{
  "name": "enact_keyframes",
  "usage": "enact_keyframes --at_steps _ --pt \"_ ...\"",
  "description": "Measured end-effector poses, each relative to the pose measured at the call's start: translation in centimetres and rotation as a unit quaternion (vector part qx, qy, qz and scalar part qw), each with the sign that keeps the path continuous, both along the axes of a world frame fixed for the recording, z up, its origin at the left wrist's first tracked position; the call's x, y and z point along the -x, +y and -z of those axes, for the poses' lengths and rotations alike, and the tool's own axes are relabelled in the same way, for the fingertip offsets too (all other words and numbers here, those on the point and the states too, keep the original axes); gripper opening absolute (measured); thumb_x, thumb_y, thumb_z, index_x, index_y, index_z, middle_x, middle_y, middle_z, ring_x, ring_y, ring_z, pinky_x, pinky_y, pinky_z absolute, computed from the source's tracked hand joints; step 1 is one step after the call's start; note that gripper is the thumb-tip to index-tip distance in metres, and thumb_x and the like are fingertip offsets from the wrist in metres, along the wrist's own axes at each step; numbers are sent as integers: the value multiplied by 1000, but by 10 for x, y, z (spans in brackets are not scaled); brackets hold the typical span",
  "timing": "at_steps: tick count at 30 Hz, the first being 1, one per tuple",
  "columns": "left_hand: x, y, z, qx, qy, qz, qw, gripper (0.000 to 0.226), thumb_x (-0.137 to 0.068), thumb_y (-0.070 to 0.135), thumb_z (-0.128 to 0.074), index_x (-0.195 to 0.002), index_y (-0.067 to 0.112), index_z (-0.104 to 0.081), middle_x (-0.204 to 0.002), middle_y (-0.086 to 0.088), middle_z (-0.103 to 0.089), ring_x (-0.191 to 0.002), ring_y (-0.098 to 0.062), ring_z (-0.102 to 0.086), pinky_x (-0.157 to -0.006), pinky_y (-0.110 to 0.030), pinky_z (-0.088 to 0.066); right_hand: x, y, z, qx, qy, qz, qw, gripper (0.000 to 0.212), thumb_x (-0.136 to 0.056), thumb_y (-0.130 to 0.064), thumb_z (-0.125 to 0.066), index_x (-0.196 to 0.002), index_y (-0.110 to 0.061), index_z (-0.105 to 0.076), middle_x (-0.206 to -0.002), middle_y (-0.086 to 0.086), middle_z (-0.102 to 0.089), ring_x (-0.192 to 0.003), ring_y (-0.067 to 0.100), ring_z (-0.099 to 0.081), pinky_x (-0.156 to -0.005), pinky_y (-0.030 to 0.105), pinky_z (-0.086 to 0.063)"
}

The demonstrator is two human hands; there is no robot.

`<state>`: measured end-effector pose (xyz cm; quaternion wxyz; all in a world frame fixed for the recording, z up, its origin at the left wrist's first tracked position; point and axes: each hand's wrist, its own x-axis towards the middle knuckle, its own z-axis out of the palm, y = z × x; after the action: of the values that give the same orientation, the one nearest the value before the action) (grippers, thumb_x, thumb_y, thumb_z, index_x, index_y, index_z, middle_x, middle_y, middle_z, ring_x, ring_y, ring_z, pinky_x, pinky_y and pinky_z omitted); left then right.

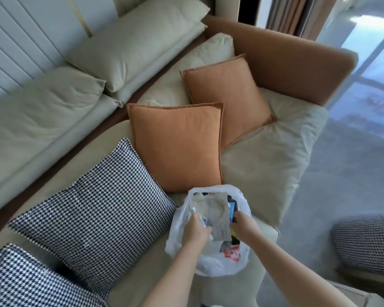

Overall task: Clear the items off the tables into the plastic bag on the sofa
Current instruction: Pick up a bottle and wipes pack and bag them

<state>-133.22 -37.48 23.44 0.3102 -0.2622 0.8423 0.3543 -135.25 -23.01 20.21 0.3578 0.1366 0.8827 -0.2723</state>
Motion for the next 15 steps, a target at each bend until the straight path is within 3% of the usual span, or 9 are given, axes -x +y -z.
enact_keyframes --at_steps 2,4,6,9,10,15 --pt "-8 4 -20 3 18 60 998 38 -89 28 -60 -125 20 -52 -115 1 -63 -94 -15 -55 -72 -23 -42 -15 7 -23 -13 32 5 999 20 -88 -13 -44 -99 -5 -59 -77 -1 -55 -74 19 -56 -61 26 -42" --pt "-17 10 -39 -2 33 110 993 38 -91 31 -57 -127 22 -52 -119 2 -62 -101 -15 -56 -75 -22 -41 -32 15 -47 -7 61 29 998 25 -87 -15 -49 -107 -8 -62 -96 4 -65 -92 23 -63 -73 29 -51" --pt "-27 21 -59 -16 48 158 986 36 -92 31 -54 -127 22 -53 -123 1 -61 -108 -16 -57 -82 -26 -45 -52 24 -71 5 91 70 993 32 -87 -16 -51 -118 -13 -61 -116 4 -64 -105 21 -61 -83 26 -48" --pt "-43 42 -85 -24 69 232 970 10 -91 30 -50 -92 26 -59 -114 -6 -66 -99 -22 -59 -83 -30 -47 -85 41 -99 -6 127 93 988 36 -89 -22 -49 -123 -20 -58 -122 -1 -62 -112 18 -56 -87 23 -44" --pt "-48 50 -91 -25 75 257 963 12 -90 30 -50 -85 24 -59 -112 -10 -66 -99 -26 -60 -83 -31 -47 -97 47 -107 -20 136 95 986 35 -89 -23 -48 -122 -21 -58 -122 -2 -62 -112 18 -56 -89 25 -45" --pt "-81 102 -116 -36 84 354 931 33 -89 31 -49 -118 20 -60 -122 -4 -63 -113 -25 -58 -91 -32 -48 -166 85 -133 -68 159 164 971 31 -88 -30 -47 -116 -25 -59 -123 -4 -61 -117 19 -54 -91 28 -42"
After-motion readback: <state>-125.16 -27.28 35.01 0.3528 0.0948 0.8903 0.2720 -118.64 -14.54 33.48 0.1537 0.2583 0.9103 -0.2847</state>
